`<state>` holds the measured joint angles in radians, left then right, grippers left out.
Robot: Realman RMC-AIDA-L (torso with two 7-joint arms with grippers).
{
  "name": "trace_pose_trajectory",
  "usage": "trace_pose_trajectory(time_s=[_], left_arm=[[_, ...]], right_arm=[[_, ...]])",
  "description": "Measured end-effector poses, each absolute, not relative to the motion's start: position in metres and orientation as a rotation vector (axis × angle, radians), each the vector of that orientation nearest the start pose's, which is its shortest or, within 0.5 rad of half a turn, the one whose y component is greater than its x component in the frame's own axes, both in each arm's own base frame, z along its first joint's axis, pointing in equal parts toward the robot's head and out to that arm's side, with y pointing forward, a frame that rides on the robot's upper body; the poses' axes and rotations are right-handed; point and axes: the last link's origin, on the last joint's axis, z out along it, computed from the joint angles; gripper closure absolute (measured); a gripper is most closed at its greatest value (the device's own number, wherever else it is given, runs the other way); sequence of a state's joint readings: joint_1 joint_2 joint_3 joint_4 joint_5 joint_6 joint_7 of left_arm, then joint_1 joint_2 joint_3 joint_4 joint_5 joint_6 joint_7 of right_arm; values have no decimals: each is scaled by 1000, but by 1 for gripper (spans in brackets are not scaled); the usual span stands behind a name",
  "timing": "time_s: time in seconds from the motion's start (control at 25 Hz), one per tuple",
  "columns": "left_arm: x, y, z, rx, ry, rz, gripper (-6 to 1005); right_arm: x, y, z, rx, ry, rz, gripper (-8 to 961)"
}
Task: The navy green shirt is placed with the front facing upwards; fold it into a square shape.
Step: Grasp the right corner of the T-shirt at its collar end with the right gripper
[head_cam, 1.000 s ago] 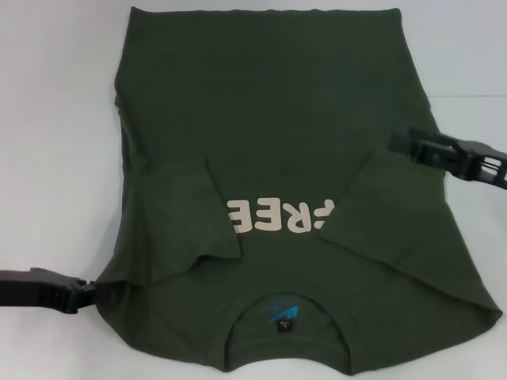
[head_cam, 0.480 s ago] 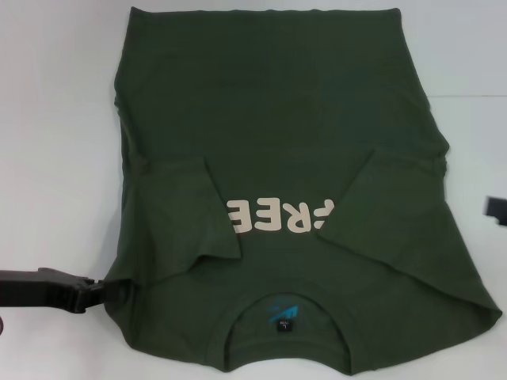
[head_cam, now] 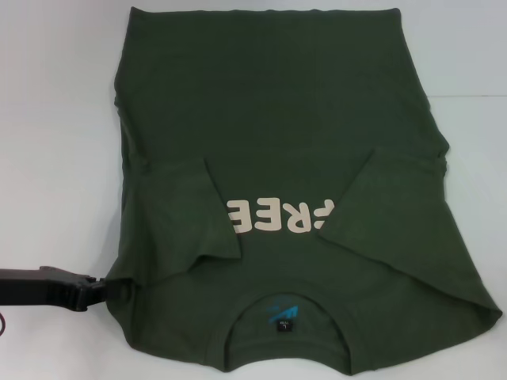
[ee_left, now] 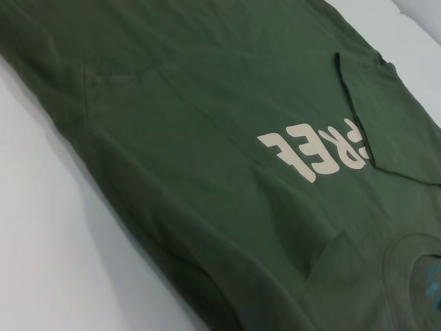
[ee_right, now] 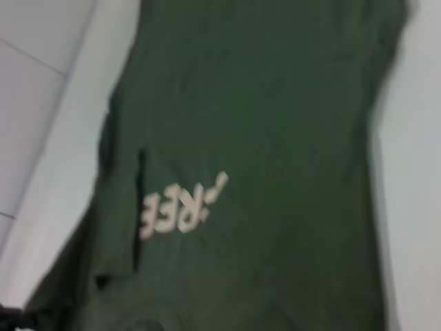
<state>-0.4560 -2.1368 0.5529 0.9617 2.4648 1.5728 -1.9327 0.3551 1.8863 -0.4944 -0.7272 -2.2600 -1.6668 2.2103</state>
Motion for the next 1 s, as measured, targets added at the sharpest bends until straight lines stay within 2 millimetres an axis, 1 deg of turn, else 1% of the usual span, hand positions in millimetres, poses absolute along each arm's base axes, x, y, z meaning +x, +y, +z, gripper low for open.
trace_pose_trajectory(time_s=[0.16,0.48,0.76,1.0], left_arm=[[-317,304,27,-2492,-1333,-219,969],[-318,304,27,-2487,-1335,-220,969],[-318,304,26,-2486,-1336,-220,970],[-318,304,26,-2485,-1336,-220,969]], right_arm=[[372,272,92,-2122,1879,434,95],[372,275,82,-2123,1894,394,95],[368,281,68,-2148,1894,334,96],[365,284,62,-2162,1901,329,96]])
